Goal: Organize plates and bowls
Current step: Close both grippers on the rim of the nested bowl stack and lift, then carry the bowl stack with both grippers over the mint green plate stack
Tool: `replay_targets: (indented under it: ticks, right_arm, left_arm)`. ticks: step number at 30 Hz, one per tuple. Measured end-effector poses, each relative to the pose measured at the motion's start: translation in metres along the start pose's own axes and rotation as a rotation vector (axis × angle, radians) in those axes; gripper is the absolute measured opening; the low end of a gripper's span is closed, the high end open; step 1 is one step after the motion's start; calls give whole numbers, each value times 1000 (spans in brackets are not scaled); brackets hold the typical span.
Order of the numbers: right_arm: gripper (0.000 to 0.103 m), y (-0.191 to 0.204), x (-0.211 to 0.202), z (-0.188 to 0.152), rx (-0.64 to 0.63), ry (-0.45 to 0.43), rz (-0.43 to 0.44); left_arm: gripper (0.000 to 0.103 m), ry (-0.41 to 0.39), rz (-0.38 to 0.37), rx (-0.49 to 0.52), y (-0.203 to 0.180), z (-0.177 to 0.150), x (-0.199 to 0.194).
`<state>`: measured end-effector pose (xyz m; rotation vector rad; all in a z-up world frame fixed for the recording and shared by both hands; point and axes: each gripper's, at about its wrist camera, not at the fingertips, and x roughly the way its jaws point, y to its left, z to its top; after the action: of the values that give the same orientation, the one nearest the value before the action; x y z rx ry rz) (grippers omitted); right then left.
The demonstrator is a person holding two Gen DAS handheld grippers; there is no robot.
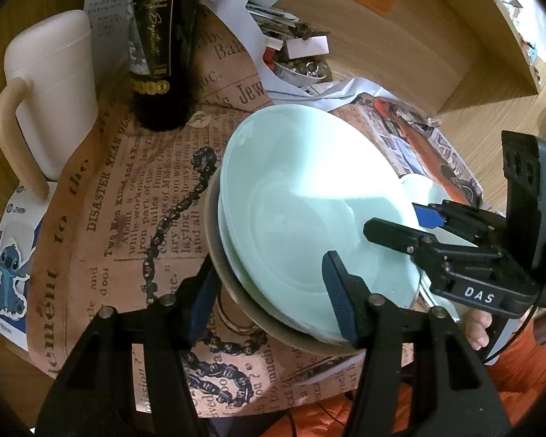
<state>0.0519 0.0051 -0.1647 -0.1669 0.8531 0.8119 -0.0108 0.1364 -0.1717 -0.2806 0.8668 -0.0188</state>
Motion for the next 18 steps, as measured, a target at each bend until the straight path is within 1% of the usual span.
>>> replay_targets:
  ticks: [6, 11, 18]
  right_arm:
    - [35, 1, -1, 0, 5, -10, -32]
    - [33, 2, -4, 0, 10, -29, -43]
    - [32, -3, -10, 2, 37, -59, -37]
  left_arm:
    - [57, -18, 70, 25, -10, -2, 1]
    - [57, -30, 107, 41, -14, -3, 1]
    - [57, -41, 105, 28, -16, -1, 2]
